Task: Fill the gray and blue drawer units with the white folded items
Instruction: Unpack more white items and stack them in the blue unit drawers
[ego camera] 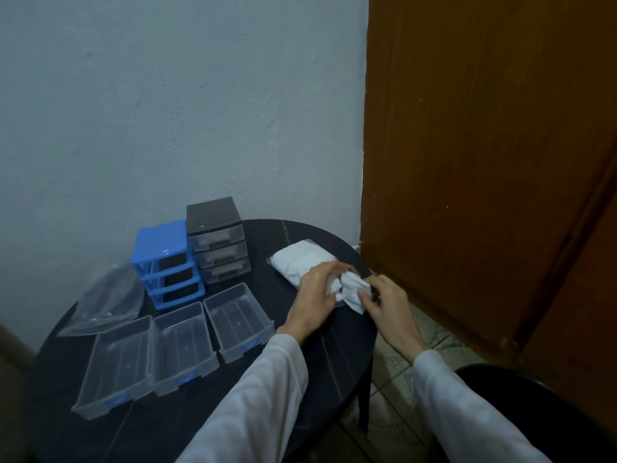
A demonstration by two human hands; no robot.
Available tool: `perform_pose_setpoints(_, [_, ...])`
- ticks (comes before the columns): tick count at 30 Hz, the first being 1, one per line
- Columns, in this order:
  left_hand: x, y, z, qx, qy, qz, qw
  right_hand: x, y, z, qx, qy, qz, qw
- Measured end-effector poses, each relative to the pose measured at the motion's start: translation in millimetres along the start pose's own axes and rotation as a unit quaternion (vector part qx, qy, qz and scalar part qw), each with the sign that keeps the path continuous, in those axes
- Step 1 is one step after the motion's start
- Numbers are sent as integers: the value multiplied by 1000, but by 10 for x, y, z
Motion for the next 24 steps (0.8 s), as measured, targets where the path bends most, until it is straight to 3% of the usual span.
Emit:
perform_pose_setpoints(10, [-106, -83, -77, -22, -11, -46, 999, -9, -46, -271, 7, 91, 31, 995])
perform_pose_setpoints(14, [-199, -274, -301, -82, -34, -48, 995, 94, -62, -333, 28, 138, 40, 989])
perform_pose_setpoints(19, [-92, -661, -635, -133, 141, -122, 973, 365, -6, -305, 57, 162, 24, 985])
perform_pose_setpoints(24, [-10, -945, -720, -116, 157, -174, 965, 634, 2, -162, 74, 153, 25, 985])
Point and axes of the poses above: each hand's wrist, its own y-axis towards the middle knuckle, its own z-axis out of the palm, x = y × z, the point moved 3 cm from there along y, towards the middle knuckle, and after that the axes turned 11 degrees about -y, right-handed, at the moved point
